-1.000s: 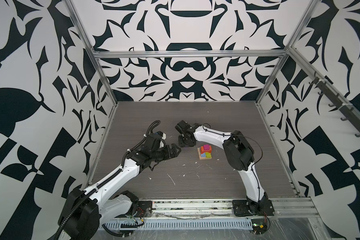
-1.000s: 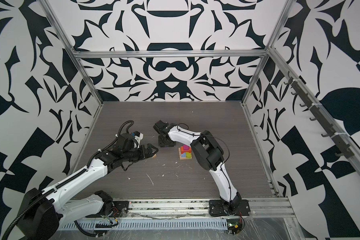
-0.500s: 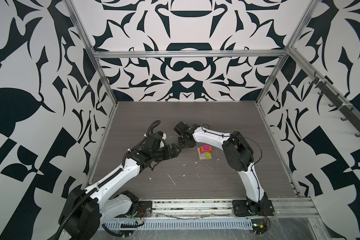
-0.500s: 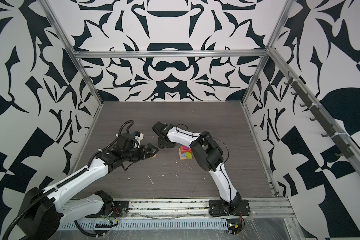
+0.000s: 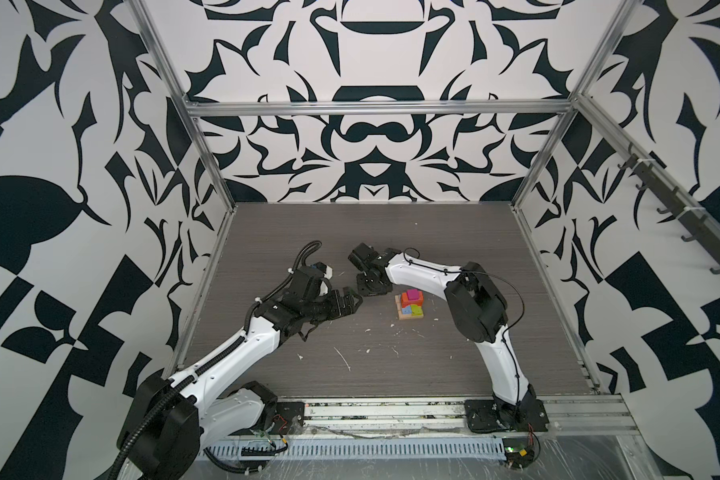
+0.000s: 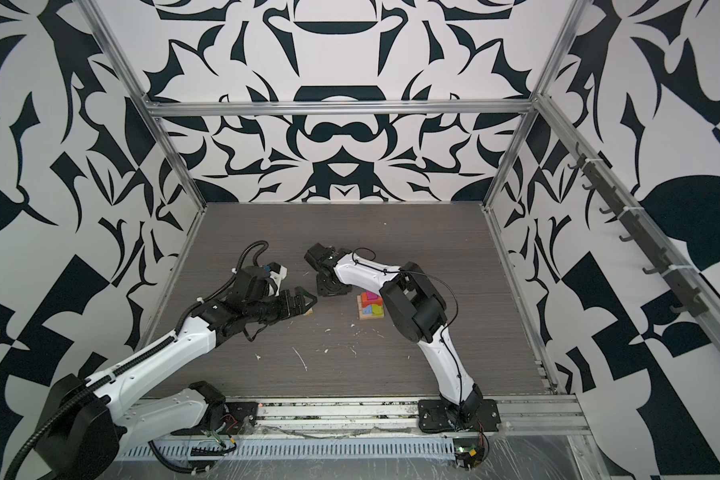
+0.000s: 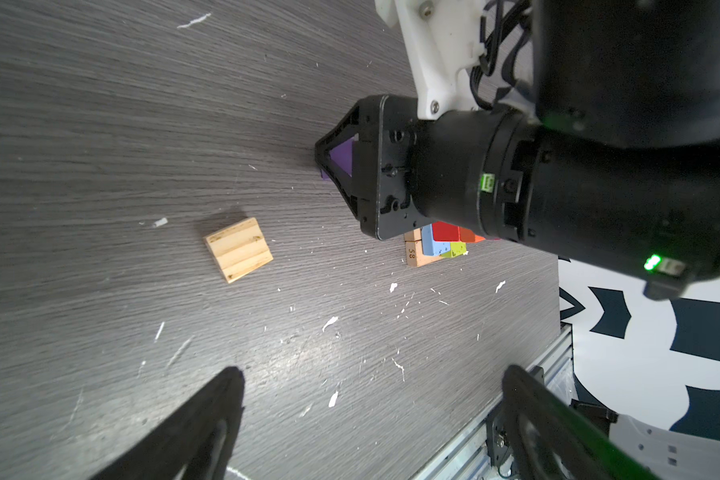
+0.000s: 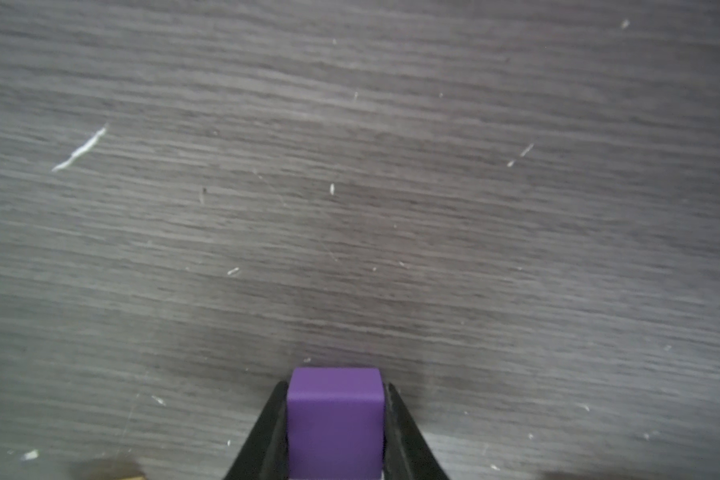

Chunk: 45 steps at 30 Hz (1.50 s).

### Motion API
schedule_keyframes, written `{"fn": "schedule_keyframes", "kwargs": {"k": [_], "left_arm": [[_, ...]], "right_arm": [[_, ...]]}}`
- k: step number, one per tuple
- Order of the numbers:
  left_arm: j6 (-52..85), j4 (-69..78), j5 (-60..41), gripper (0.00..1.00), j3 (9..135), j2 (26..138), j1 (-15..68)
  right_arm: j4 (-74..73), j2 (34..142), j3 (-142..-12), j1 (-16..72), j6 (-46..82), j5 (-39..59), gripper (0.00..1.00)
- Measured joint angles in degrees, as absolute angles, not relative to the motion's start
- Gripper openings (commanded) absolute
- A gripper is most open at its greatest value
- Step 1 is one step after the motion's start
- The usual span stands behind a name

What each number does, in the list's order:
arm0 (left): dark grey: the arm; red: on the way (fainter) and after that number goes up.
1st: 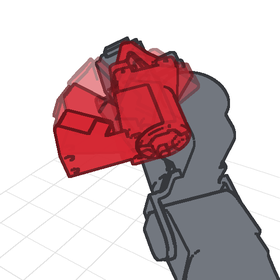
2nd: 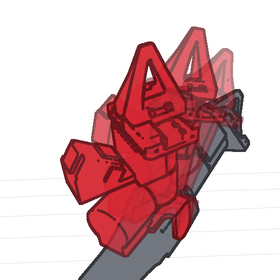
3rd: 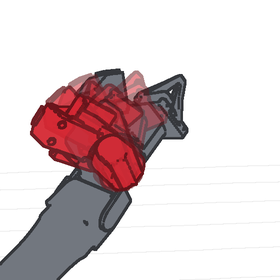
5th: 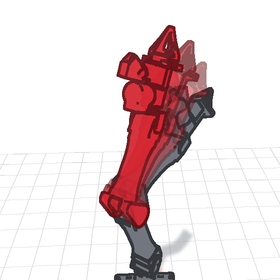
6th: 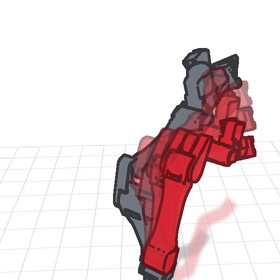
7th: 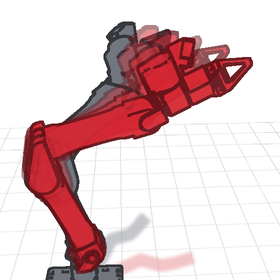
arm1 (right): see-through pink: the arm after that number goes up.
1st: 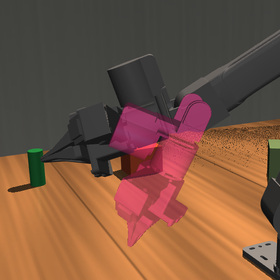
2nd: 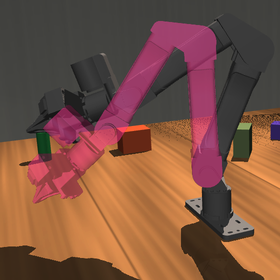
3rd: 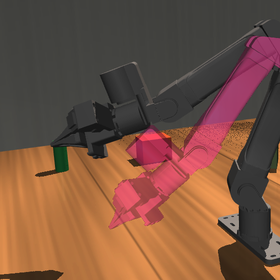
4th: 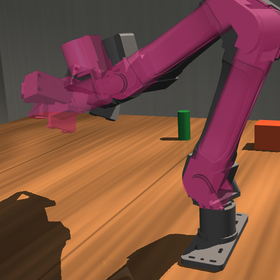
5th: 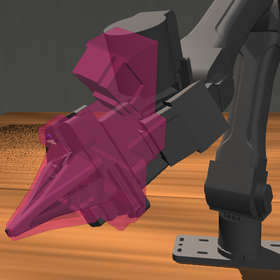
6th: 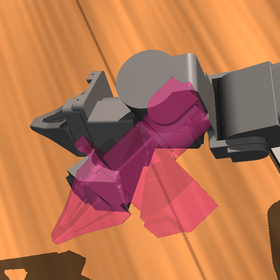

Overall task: Build the wood block tower
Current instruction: 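Close the right gripper on the purple cube and lift it, then carry the purple cube over the magenta cube with the right gripper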

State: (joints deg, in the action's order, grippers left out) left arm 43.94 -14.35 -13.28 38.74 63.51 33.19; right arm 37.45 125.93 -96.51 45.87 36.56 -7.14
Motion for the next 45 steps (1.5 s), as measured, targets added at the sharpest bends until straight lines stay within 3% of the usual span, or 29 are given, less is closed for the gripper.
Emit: {"fn": "schedule_keyframes", "kwargs": {"k": [33,45], "left_arm": [[44.0,-8.8,-17.0,1.00,37.1,64.2,33.2],[44.0,-7.4,-18.0,0.99,37.1,65.0,33.2]], "right_arm": [[42.1,109.2,-95.4,45.9,32.5,-8.1,0.30],[43.6,100.7,-89.2,45.7,31.4,-8.6,0.30]]}}
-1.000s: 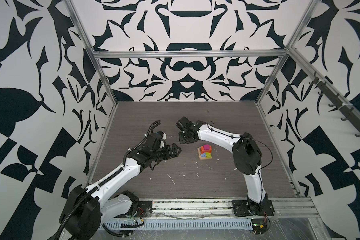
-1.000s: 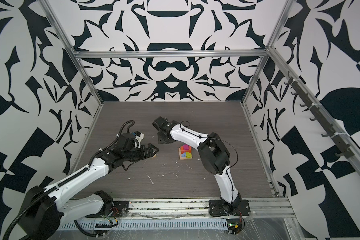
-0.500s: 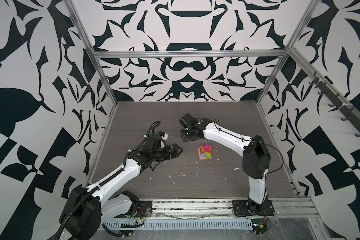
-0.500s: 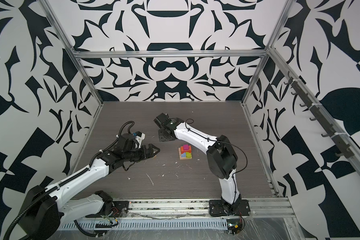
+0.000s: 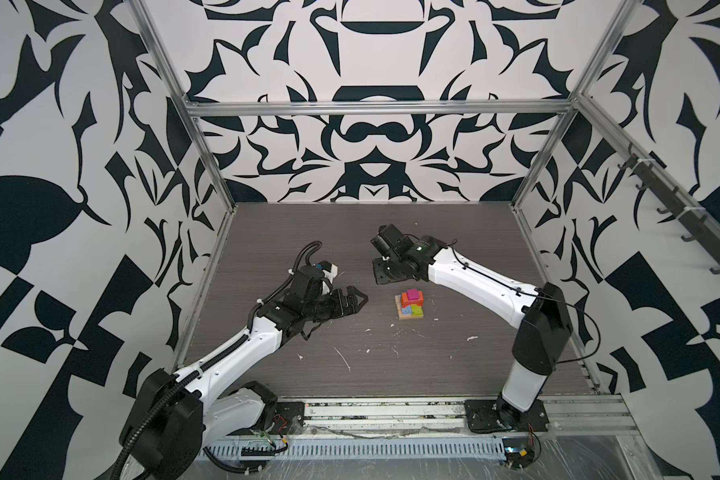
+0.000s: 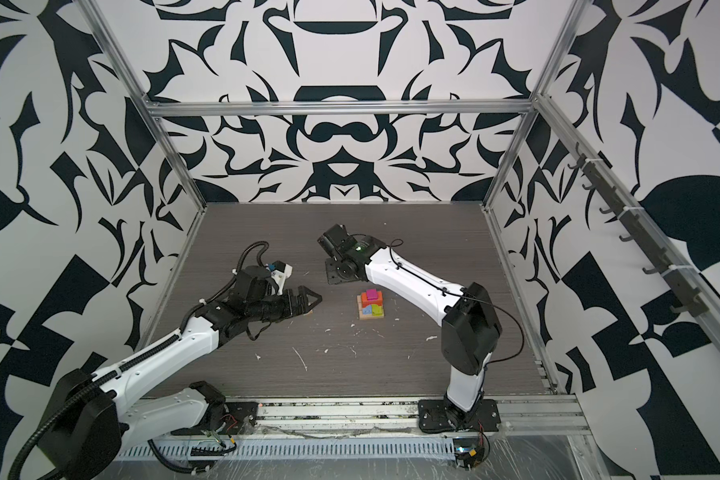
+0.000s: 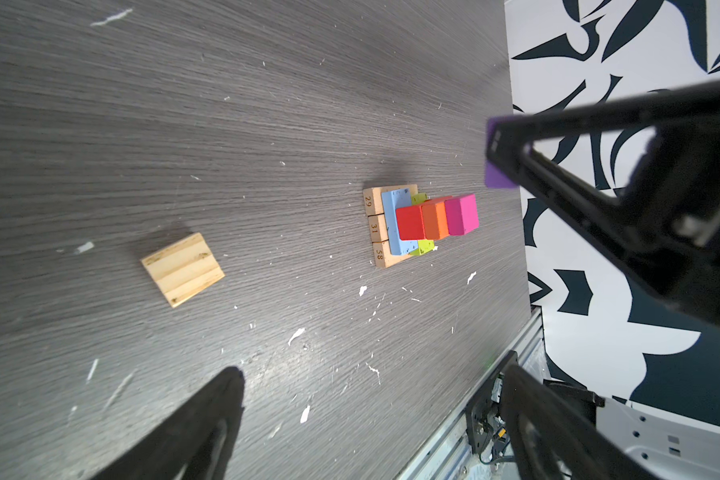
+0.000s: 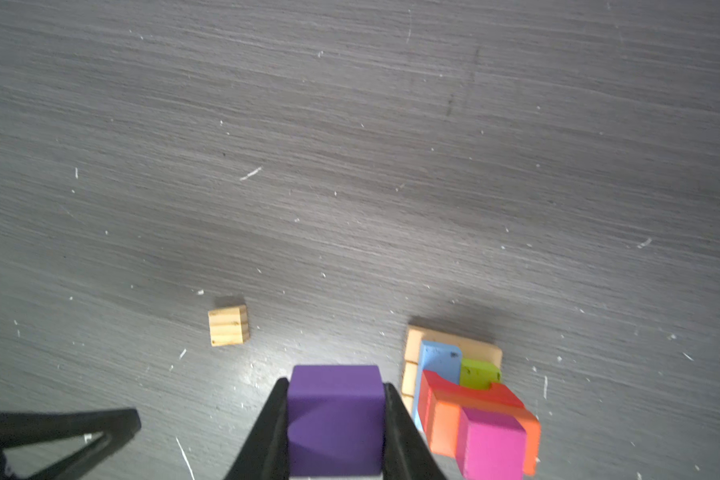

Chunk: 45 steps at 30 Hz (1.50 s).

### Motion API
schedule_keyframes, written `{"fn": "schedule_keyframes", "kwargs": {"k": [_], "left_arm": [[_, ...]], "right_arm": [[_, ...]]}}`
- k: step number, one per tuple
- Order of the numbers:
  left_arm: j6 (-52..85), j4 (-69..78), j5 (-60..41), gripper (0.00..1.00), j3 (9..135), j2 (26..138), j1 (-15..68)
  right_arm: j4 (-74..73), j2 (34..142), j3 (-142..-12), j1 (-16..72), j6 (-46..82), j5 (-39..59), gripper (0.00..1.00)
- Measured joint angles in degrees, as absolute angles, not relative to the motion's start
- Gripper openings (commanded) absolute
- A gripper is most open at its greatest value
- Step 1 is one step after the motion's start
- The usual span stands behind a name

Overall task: Build the wood block tower
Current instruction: 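Carry the purple cube over the magenta cube with the right gripper, then lower the purple cube onto the magenta cube with the right gripper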

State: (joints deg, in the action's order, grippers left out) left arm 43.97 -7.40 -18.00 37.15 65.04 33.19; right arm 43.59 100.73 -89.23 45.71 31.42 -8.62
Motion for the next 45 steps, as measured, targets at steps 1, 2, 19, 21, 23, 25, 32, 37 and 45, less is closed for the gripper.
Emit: {"fn": "schedule_keyframes", "kwargs": {"k": [1,2,19,21,23,25,32,37,45], "left_arm": [[44.0,-7.4,-18.0,1.00,37.1,65.2,33.2],[44.0,-7.4,-18.1,1.00,37.1,65.4,33.2],[43.9,-6.6,-18.3,1.00,37.3,67.4,33.2],[43.9,-6.6,-18.5,0.99,37.4,67.7,33.2],[43.9,-6.6,-18.5,0.99,37.7,68.1,33.2],[43.9,-6.6,-18.7,0.99,38.0,68.2,33.2],[43.9,-6.4,-19.0,1.00,38.3,68.4,33.2],[43.9,-6.4,-19.1,1.00,38.3,68.4,33.2],[43.9,-6.4,-19.1,1.00,38.2,68.4,33.2]], "right_arm": [[43.8,100.0,-88.6,45.7,31.3,-8.6,0.30],[44.0,99.4,-88.1,45.6,31.3,-8.6,0.30],[45.6,92.4,-78.1,43.5,31.0,-9.0,0.29],[45.7,92.0,-77.2,43.2,31.0,-9.0,0.29],[45.9,91.6,-76.5,42.7,31.0,-9.0,0.29],[46.1,91.2,-76.0,42.3,31.0,-9.0,0.29],[46.5,89.9,-74.8,40.8,30.5,-9.1,0.29],[46.5,90.0,-74.1,39.8,29.8,-9.1,0.29],[46.3,90.1,-73.4,39.4,28.7,-9.0,0.29]]}}
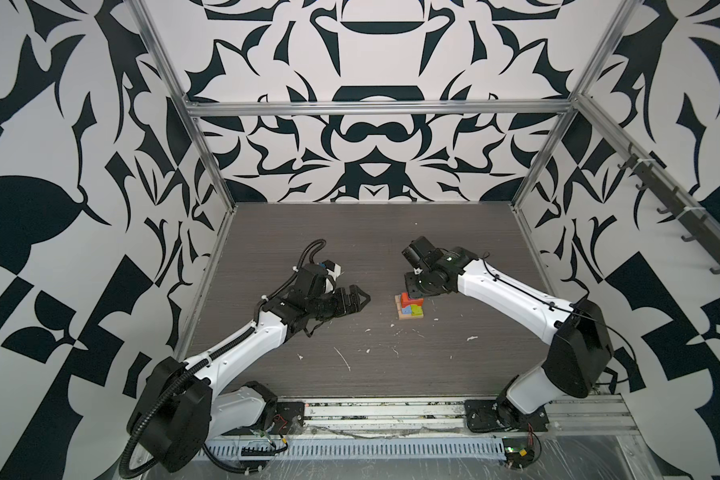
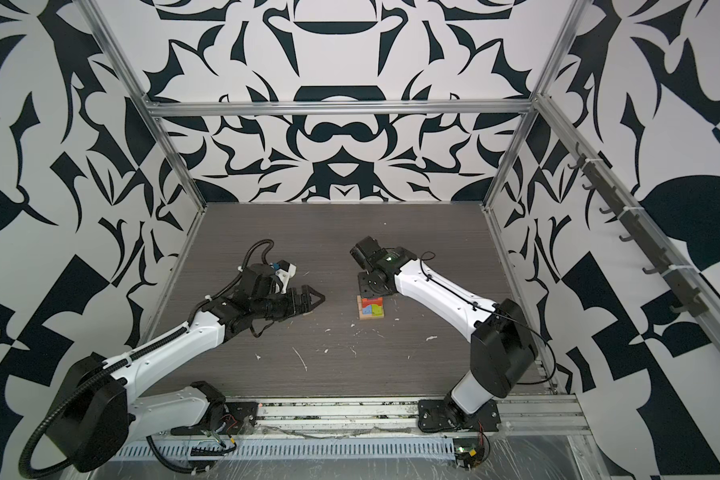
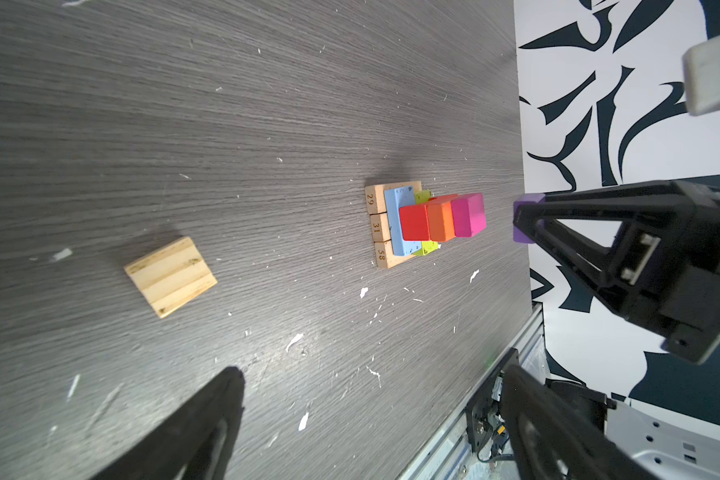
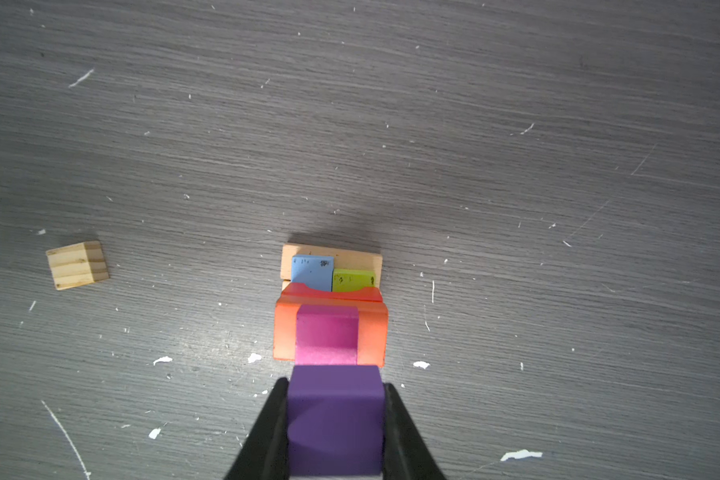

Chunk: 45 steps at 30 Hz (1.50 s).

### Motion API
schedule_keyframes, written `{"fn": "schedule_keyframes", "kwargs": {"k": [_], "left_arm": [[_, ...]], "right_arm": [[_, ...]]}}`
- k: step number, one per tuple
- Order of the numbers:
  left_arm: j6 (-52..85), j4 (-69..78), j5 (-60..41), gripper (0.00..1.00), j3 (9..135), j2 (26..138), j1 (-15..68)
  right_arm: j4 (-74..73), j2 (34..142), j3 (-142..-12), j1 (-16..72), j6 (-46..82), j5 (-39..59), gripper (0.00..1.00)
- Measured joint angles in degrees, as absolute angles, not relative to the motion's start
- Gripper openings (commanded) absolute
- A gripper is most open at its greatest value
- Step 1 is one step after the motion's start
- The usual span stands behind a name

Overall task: Build the wood block tower
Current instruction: 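Lower the purple cube onto the magenta cube with the right gripper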

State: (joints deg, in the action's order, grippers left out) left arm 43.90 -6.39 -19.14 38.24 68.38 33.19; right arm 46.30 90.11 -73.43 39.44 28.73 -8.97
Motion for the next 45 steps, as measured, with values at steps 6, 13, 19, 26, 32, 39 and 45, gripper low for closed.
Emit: {"fn": "schedule_keyframes", "kwargs": {"k": [6,13,19,26,32,39,45], "left_arm": [[43.9,-6.4,-19.1,1.00,38.2,68.4,33.2],[43.9,-6.4,-19.1,0.99,38.3,68.4,33.2],[43.9,-6.4,-19.1,0.99,38.3,68.4,33.2],[43.9,-6.4,-19.1,1.00,38.2,68.4,33.2],[43.9,-6.4,-19.1,1.00,38.2,68.4,33.2],[43.9,-6.4,-19.1,1.00,38.2,68.4,33.2],[43.9,-6.4,-19.1,1.00,38.2,68.4,33.2]], "right_arm": [[45.6,90.6,-73.4,39.3,28.0,-8.7,0.29],[44.3,92.2,-72.8,39.1,27.8,-7.8,0.29],[43.8,92.7,-72.2,39.0,27.6,-7.7,0.29],[43.4,92.7,-72.1,39.0,27.0,-7.6,0.29],[42.9,92.7,-72.1,38.8,27.0,-6.9,0.29],[42.5,92.7,-72.1,38.8,27.0,-6.6,0.29],[42.5,92.9,-72.0,38.8,27.0,-6.7,0.29]]}}
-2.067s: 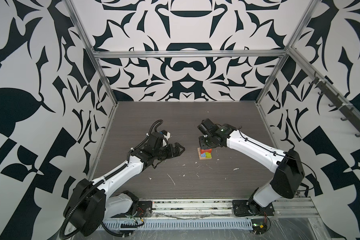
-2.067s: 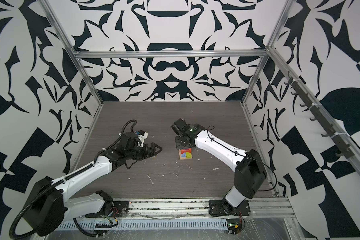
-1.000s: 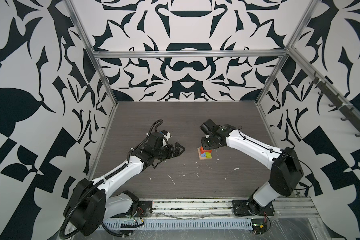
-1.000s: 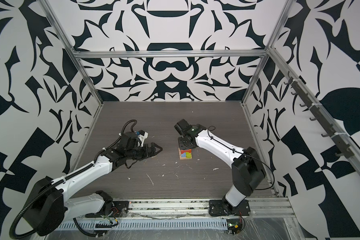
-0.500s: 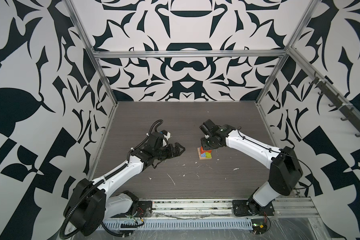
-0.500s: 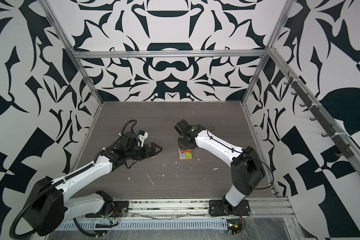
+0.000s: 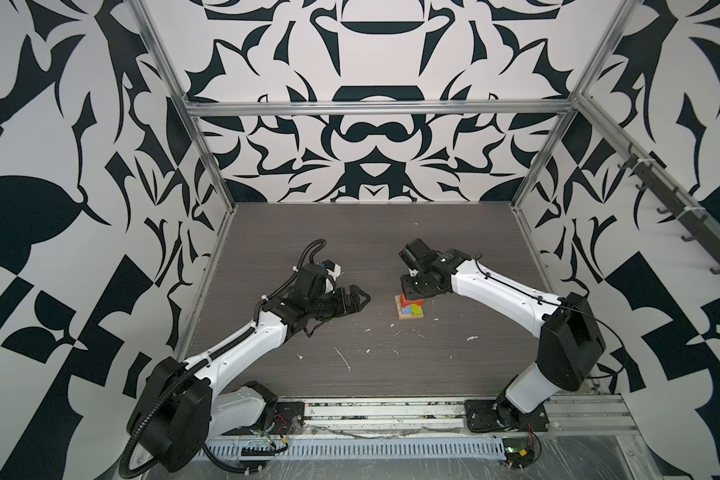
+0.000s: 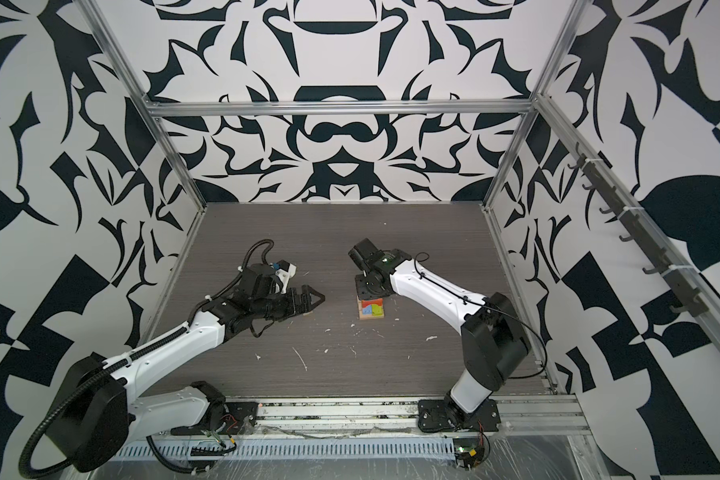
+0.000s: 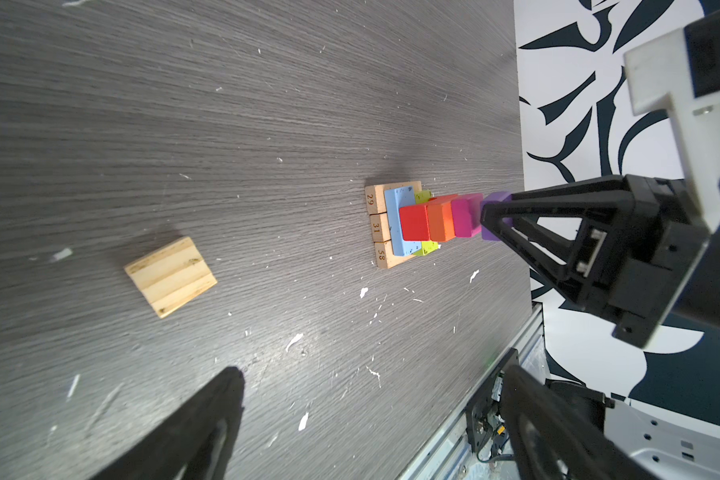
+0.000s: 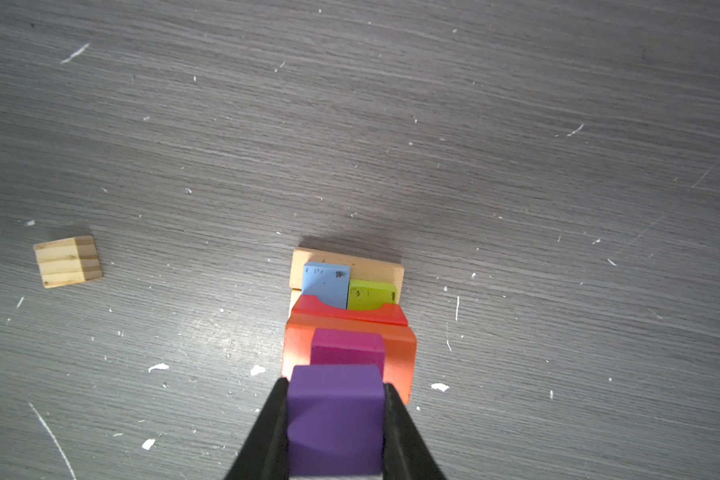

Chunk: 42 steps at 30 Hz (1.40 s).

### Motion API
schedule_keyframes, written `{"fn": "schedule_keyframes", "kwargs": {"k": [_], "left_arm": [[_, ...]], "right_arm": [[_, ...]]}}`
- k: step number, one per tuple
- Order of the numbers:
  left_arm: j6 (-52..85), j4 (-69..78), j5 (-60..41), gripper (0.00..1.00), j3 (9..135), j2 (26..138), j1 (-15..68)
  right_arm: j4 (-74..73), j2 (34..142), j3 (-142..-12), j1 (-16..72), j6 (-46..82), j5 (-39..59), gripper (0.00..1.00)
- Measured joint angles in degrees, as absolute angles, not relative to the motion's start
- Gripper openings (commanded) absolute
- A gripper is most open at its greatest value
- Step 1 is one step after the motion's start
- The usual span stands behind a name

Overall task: Build the wood block tower
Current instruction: 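Lower the purple cube onto the magenta cube with the right gripper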

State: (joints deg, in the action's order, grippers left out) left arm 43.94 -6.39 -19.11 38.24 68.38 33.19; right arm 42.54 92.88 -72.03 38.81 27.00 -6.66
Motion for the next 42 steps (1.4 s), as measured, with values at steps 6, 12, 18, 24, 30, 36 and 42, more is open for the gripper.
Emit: {"fn": "schedule_keyframes", "kwargs": {"k": [6,12,18,24,30,36,42], "left_arm": [[43.9,-6.4,-19.1,1.00,38.2,68.4,33.2],[43.9,-6.4,-19.1,1.00,38.2,68.4,33.2],[43.9,-6.4,-19.1,0.99,38.2,68.4,33.2],[43.9,-6.4,-19.1,1.00,38.2,68.4,33.2],[43.9,-6.4,-19.1,1.00,38.2,68.4,33.2],[43.9,-6.4,-19.1,1.00,38.2,68.4,33.2],[43.9,-6.4,-19.1,1.00,38.2,68.4,33.2]], "right_arm": [[42.5,93.7,-71.9,38.8,27.0,-6.7,0.29],[42.5,93.8,-71.9,38.8,27.0,-6.7,0.29],[42.6,93.8,-71.9,38.8,27.0,-6.7,0.30],[42.6,93.8,-71.9,38.8,27.1,-6.9,0.31],[42.6,93.8,-71.9,38.8,27.1,-6.9,0.32],[42.6,93.9,-71.9,38.8,27.2,-6.9,0.34],[42.5,94.3,-71.9,38.8,27.3,-6.9,0.34]]}}
